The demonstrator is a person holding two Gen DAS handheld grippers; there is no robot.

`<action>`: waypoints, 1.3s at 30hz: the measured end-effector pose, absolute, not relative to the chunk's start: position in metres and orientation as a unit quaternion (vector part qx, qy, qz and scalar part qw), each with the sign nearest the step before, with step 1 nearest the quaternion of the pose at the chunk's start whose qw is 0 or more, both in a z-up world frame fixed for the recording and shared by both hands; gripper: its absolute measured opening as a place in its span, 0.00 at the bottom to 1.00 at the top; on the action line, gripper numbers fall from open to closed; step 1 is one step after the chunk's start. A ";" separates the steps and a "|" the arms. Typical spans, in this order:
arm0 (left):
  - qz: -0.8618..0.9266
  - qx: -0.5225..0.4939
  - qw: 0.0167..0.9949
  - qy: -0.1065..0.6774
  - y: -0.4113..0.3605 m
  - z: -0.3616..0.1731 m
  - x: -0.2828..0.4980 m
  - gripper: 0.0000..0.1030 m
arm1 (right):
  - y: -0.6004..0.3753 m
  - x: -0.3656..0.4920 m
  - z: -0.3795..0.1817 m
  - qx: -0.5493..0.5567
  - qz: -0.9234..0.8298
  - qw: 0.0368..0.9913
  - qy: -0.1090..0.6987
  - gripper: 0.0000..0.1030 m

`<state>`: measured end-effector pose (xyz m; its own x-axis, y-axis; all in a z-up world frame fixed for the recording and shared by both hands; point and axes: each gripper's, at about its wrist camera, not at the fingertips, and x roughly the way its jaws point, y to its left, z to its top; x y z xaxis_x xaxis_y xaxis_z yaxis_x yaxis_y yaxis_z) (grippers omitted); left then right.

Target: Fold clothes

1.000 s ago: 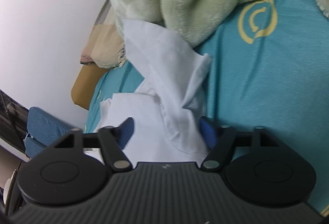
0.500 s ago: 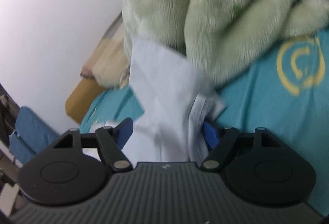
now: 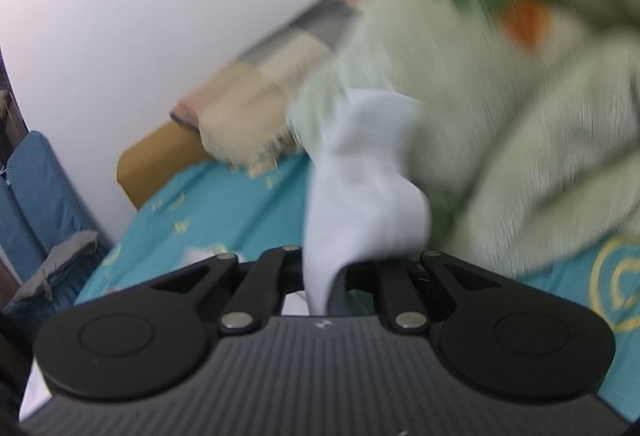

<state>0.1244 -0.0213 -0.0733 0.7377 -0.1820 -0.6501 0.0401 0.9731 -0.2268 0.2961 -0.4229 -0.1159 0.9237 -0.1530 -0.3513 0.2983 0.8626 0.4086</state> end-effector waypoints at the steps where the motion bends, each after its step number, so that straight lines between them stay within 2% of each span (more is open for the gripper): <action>1: -0.061 -0.102 0.932 0.342 -0.016 -0.063 0.119 0.95 | -0.414 0.296 -0.099 0.222 -0.130 0.955 0.147 0.09; 6: -0.047 -0.091 0.954 0.281 0.018 -0.019 0.098 0.97 | -0.349 0.303 -0.030 0.145 -0.160 0.967 0.132 0.09; 10: -0.011 -0.084 0.966 0.244 0.055 -0.002 0.093 0.97 | -0.275 0.313 -0.008 0.064 -0.151 0.978 0.130 0.10; 15: 0.023 -0.105 0.963 0.246 0.100 -0.016 0.106 0.97 | -0.177 0.354 -0.036 -0.005 -0.106 0.980 0.170 0.11; 17: 0.032 -0.105 0.960 0.258 0.110 -0.029 0.114 0.97 | -0.151 0.373 -0.058 0.001 -0.085 0.978 0.193 0.11; 22: 0.036 -0.112 0.951 0.286 0.121 -0.057 0.139 0.97 | -0.087 0.405 -0.100 -0.067 -0.039 0.970 0.232 0.13; 23: 0.035 -0.115 0.950 0.289 0.123 -0.062 0.143 0.97 | -0.085 0.408 -0.106 -0.057 -0.021 0.968 0.244 0.18; 24: 0.034 -0.117 0.948 0.294 0.124 -0.066 0.146 0.97 | -0.083 0.411 -0.112 -0.048 -0.004 0.965 0.256 0.42; 25: 0.033 -0.118 0.946 0.299 0.125 -0.070 0.149 0.97 | -0.082 0.413 -0.117 -0.034 0.012 0.963 0.267 0.78; 26: 0.032 -0.120 0.945 0.304 0.125 -0.074 0.152 0.97 | -0.086 0.412 -0.119 -0.007 0.026 0.961 0.275 0.91; 27: 0.030 -0.122 0.944 0.306 0.126 -0.077 0.153 0.97 | -0.091 0.410 -0.119 0.020 0.033 0.959 0.279 1.00; 33: 0.009 -0.112 0.947 0.303 0.119 -0.077 0.150 0.97 | -0.129 0.350 -0.087 0.102 0.032 0.955 0.277 1.00; 39: -0.015 -0.106 0.947 0.302 0.104 -0.067 0.137 0.97 | -0.189 0.221 -0.031 0.122 0.036 0.959 0.252 1.00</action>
<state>0.1371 0.1036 -0.0672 0.8170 -0.0922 -0.5692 -0.0362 0.9770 -0.2103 0.2214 -0.1885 -0.0312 0.8701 0.1311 -0.4752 -0.0080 0.9676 0.2524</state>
